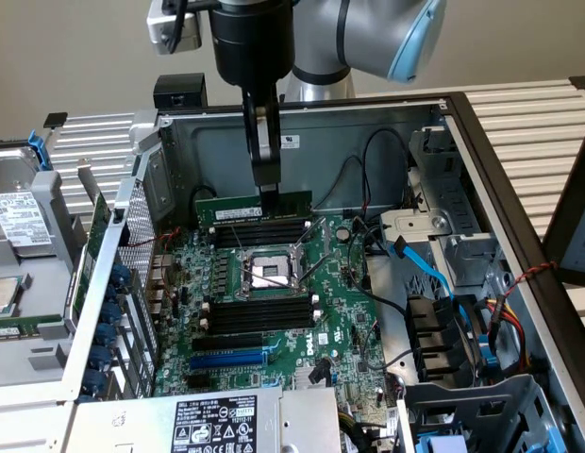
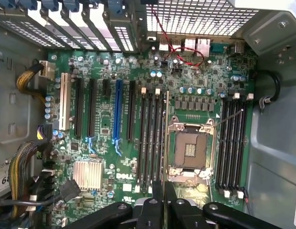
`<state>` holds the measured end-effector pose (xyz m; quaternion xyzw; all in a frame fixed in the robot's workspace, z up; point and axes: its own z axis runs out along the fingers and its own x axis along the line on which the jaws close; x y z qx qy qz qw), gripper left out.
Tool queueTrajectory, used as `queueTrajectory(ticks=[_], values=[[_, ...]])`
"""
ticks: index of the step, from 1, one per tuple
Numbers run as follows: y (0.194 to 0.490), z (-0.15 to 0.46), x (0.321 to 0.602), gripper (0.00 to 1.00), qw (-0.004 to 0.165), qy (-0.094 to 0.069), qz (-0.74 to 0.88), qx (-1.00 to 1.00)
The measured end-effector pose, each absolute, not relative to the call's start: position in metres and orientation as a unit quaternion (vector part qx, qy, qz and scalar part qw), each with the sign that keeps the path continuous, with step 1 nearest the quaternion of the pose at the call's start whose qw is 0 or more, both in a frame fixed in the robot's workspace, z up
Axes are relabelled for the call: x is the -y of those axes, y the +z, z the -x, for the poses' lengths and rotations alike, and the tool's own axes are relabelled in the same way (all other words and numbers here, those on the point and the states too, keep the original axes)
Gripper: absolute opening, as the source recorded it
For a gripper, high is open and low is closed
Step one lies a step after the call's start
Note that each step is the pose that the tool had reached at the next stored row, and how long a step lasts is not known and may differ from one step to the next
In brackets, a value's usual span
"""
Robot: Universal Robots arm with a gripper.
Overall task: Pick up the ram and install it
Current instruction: 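Insert the ram into the slot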
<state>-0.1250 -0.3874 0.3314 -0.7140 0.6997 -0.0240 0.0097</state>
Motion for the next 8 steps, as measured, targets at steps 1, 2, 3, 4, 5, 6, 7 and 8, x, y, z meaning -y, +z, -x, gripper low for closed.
queueTrajectory(ticks=[1,2,3,4,5,6,7,8], values=[[0.3308,0.1250,0.3876,0.13,0.010,-0.024,0.714,-0.700],[0.3302,0.1250,0.3879,0.13,0.010,-0.024,0.714,-0.700],[0.3298,0.1250,0.3884,0.13,0.009,-0.024,0.714,-0.700],[0.3286,0.1250,0.3885,0.13,0.010,-0.024,0.714,-0.700],[0.3268,0.1250,0.3885,0.13,0.009,-0.024,0.714,-0.700],[0.3255,0.1250,0.3885,0.13,0.010,-0.024,0.714,-0.700],[0.3241,0.1250,0.3885,0.13,0.010,-0.025,0.714,-0.700],[0.3223,0.1249,0.3885,0.13,0.010,-0.025,0.714,-0.700]])
